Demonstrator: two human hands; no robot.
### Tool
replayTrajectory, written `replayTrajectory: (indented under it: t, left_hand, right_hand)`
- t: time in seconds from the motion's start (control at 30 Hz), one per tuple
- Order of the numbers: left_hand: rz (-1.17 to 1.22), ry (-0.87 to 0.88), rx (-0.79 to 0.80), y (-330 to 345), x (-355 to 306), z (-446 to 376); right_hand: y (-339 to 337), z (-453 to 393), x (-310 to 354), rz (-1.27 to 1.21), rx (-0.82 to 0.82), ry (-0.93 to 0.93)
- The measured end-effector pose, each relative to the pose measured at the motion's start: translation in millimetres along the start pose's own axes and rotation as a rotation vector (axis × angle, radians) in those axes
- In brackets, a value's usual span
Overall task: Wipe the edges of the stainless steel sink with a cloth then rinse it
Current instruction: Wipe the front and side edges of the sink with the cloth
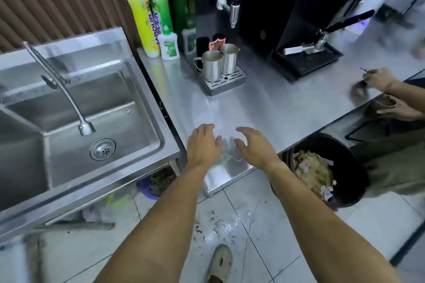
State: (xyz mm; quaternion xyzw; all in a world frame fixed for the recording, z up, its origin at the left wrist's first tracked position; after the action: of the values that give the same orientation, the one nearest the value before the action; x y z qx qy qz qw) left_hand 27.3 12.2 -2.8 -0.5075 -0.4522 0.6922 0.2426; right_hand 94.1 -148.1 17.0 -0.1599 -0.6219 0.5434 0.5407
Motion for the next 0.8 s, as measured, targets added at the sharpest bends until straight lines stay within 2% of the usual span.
replayTrajectory:
  t: [0.17, 0.23, 0.4, 0.53, 0.8]
  left_hand:
    - [-0.02, -0.149, 0.015, 53.2, 4.7, 15.6]
    - [-0.033, -0.152, 0.013, 63.7, 6.9, 15.6]
    - [-0.169, 0.062, 0.045, 65.5, 29.4, 9.3]
    - [-0.251, 0.25, 0.102, 58.0, 47.1, -5.6]
    - [-0.288, 0.175, 0.063, 64.2, 46.7, -5.9]
  right_hand:
    - [48.5, 2.7, -28.1, 0.107, -0.005, -0.113]
    - [58.7, -2.4, -28.7, 0.152, -0.012, -0.171]
    - [79.3, -8.8, -31.9, 0.153, 0.054, -0.173]
    - [88.9, -6.0, -34.3, 0.192, -0.012, -0.176]
    - [97.3, -7.7, -39.5, 0.232, -0.058, -0.178]
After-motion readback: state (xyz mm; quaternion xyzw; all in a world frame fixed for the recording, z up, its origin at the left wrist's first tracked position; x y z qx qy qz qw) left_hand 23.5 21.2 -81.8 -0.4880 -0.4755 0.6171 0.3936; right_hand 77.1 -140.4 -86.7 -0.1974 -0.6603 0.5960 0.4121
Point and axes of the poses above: each hand's wrist, its own z-axis away from the middle knuckle, its own y-axis out of the palm, x = y × z, the point moved 3 cm from there along -z, towards the middle knuckle, and after that the axes turned 2 degrees about y, right-handed, at the moved point
